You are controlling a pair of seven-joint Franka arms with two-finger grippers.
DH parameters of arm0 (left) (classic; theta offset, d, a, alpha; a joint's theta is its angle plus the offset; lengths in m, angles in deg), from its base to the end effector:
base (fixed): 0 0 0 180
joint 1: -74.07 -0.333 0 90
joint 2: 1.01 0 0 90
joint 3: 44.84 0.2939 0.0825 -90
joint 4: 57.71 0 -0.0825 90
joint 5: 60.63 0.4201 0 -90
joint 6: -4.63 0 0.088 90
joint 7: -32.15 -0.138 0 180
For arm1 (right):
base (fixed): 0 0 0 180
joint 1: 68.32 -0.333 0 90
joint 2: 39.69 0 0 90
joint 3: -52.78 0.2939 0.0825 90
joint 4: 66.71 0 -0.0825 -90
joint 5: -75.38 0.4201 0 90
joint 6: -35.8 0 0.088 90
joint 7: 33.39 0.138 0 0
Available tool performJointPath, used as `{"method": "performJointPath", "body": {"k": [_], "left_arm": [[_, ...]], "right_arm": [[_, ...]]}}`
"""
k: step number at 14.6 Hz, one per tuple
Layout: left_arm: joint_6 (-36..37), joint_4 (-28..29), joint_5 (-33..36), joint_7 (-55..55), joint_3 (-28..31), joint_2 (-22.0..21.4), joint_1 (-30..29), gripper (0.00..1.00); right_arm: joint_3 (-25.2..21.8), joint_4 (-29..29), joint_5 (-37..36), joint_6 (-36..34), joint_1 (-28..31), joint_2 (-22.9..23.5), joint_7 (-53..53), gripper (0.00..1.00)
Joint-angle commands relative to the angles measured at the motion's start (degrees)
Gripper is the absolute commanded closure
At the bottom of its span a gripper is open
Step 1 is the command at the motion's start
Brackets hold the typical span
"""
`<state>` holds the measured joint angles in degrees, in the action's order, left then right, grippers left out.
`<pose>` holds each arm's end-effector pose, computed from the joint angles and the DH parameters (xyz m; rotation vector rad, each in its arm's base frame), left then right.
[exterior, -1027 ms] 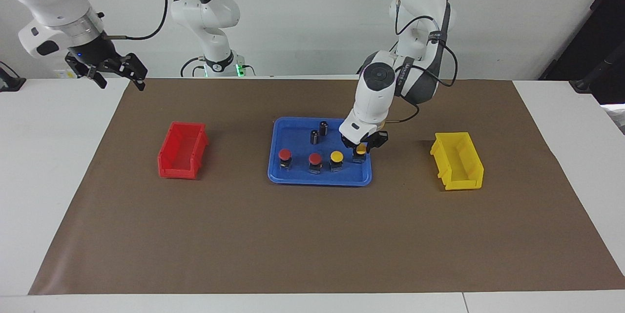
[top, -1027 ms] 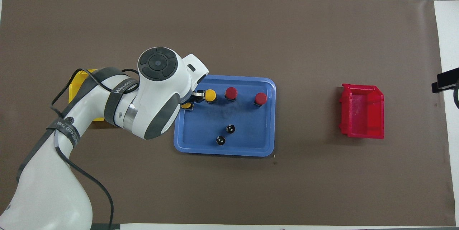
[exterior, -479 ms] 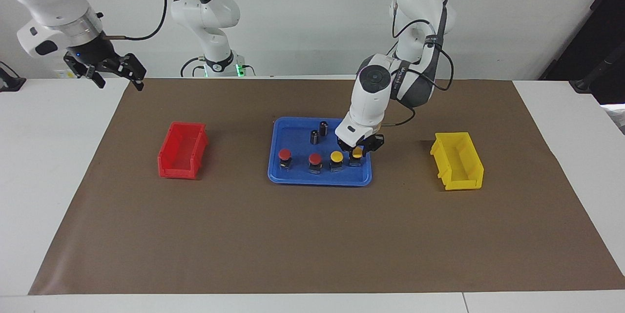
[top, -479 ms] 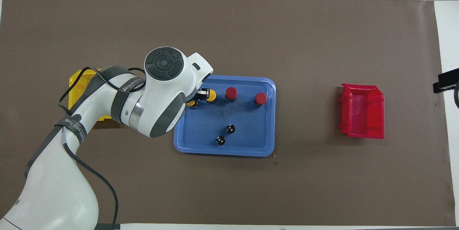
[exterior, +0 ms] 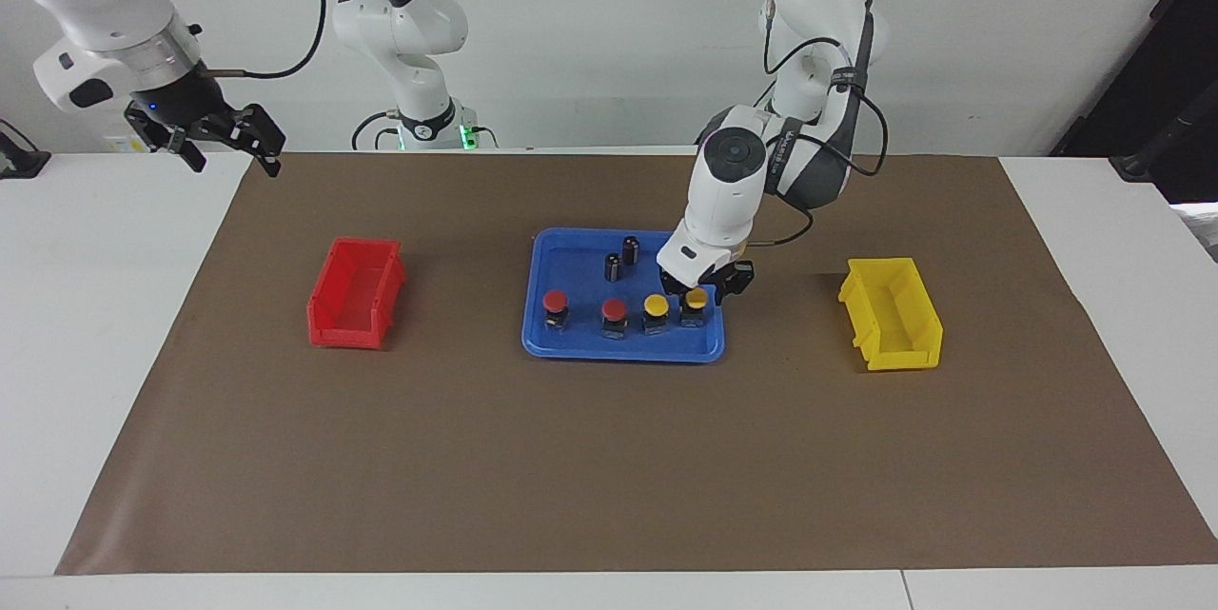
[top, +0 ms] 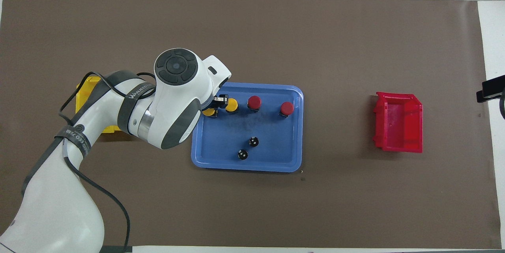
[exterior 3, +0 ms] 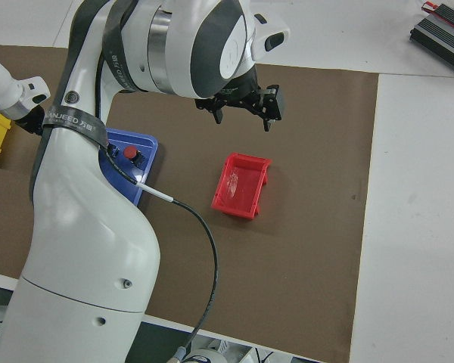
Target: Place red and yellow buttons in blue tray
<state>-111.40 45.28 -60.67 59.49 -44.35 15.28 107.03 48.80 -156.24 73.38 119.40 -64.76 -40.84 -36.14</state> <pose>0.5469 -0.3483 0.3157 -3.1077 0.1391 0.0751 0.5647 -0.0803 0.5780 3.1100 -0.1338 -0.1341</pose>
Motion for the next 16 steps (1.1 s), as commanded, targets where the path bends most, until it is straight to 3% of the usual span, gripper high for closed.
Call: {"method": "performJointPath", "body": {"k": [1,2,8,13,16], "left_arm": [[6.8,-1.9,-0.8,-1.1,0.5,-5.5,-3.9,0.10],[9.5,-2.3,-0.5,-1.8,0.6,-7.2,-5.0,0.00],[16.0,-3.0,-0.6,-22.1,0.6,-15.9,-19.1,0.00],[23.4,-9.1,-0.6,-26.0,1.6,-16.8,-22.8,0.00],[25.3,-9.0,-0.6,-27.1,1.6,-18.3,-23.9,0.00]], "right_arm": [[0.6,-0.9,-0.8,-0.3,0.6,-1.0,-1.6,0.00],[0.6,-0.9,-0.8,-0.2,0.6,-1.0,-1.6,0.00],[0.6,-0.8,-0.6,0.2,0.6,-1.0,-1.6,0.00],[0.6,-0.7,-0.6,0.4,-0.9,-0.9,-1.6,0.00],[0.6,-0.6,-0.4,0.5,-0.9,-0.9,-1.6,0.00]]}}
